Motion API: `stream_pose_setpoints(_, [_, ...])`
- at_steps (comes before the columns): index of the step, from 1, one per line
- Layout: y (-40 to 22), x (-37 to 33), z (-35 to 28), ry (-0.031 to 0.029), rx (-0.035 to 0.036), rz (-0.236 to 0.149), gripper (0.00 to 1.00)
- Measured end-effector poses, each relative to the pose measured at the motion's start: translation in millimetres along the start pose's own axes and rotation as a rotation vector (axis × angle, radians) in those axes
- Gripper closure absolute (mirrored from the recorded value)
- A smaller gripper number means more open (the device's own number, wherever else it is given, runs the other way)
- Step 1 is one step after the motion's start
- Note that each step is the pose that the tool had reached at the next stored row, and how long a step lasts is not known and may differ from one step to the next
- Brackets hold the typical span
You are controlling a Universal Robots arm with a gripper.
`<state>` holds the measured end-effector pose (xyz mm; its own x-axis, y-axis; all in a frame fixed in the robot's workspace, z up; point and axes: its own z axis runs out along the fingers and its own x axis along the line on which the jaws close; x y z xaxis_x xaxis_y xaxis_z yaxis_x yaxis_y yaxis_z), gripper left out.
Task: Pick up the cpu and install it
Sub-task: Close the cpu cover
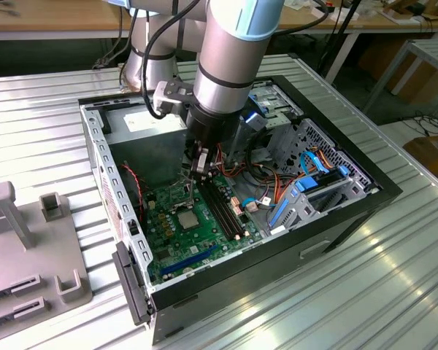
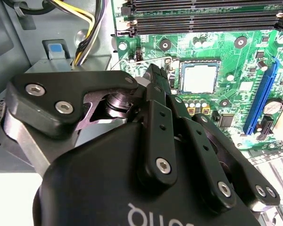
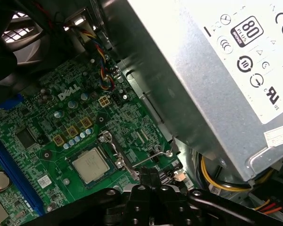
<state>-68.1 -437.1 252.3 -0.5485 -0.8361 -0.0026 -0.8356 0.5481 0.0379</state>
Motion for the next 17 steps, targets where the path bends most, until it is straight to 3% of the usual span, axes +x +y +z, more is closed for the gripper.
stream_pose_setpoints(17, [-1.5, 2.2, 0.0, -0.0001, 0.0, 0.0, 0.89])
